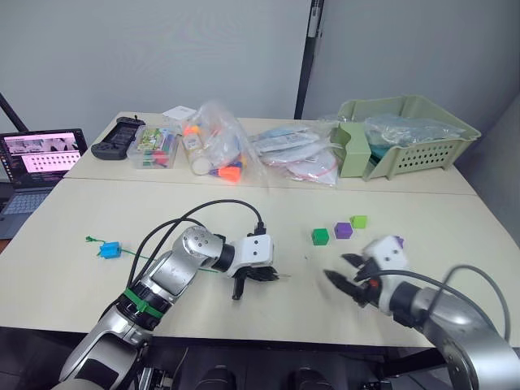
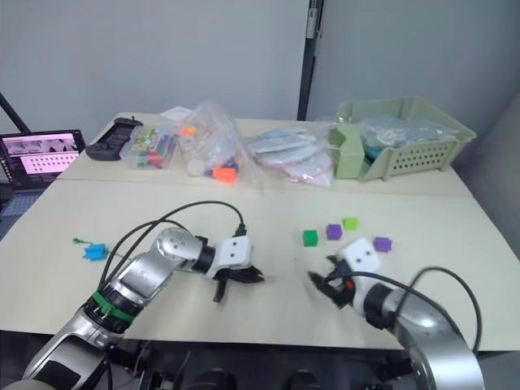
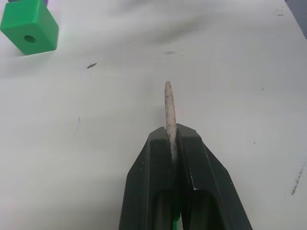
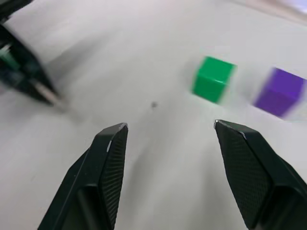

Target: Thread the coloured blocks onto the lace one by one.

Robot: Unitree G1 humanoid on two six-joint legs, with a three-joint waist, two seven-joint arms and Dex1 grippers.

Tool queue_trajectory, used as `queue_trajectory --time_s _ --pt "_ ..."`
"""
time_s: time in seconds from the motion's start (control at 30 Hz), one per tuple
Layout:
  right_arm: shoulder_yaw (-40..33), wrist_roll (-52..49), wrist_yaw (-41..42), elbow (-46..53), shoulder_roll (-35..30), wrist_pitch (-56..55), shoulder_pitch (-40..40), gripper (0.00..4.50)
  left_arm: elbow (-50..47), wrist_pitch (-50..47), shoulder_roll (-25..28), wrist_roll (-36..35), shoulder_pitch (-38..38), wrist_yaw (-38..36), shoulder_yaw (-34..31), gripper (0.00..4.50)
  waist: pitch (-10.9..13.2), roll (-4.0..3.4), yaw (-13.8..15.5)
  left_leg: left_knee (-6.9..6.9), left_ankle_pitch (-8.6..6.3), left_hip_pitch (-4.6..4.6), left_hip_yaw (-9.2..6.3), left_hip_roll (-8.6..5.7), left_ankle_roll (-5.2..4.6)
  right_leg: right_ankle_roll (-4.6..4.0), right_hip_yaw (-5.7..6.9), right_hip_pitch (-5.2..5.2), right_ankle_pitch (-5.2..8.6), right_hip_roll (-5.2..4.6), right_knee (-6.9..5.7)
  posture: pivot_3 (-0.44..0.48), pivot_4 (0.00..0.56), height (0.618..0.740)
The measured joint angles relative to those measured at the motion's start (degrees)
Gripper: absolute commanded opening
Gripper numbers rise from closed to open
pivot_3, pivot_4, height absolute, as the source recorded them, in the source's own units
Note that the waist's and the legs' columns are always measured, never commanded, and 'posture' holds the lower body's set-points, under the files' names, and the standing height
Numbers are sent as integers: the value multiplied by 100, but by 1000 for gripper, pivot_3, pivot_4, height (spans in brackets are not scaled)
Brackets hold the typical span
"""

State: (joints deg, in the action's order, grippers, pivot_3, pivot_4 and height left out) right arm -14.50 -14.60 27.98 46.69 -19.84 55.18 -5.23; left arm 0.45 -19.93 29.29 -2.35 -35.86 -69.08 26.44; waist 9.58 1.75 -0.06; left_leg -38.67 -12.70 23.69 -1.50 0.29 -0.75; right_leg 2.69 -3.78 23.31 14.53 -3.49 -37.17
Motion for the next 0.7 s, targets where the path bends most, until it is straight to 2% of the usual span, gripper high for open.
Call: queue_trajectory --time_s 0.13,0.23,0.4,0.7 --pt "87 706 -1461 87 872 12 -353 3058 -3 -12 40 0 1 -26 -1 0 -2 -6 -57 1 0 -2 7 -1 0 0 -7 2 0 -2 1 0 150 740" --pt "84 1188 -2381 -494 1267 -251 232 3058 -25 -24 11 0 2 -28 5 0 -4 -9 -106 2 0 -9 11 0 0 -1 -13 2 -1 0 0 0 150 740" --pt "-75 1339 -2812 -1463 1227 -506 1002 3058 -101 -41 -7 1 17 -16 7 0 -5 -15 -86 13 0 -9 16 -3 0 -1 -11 2 0 0 5 0 150 740" --pt "-327 1153 -2561 -3488 565 -880 2162 3058 -234 -225 -74 0 36 93 9 0 -5 -17 -103 26 0 -16 24 -6 0 -1 -15 2 -1 -1 6 0 150 740"
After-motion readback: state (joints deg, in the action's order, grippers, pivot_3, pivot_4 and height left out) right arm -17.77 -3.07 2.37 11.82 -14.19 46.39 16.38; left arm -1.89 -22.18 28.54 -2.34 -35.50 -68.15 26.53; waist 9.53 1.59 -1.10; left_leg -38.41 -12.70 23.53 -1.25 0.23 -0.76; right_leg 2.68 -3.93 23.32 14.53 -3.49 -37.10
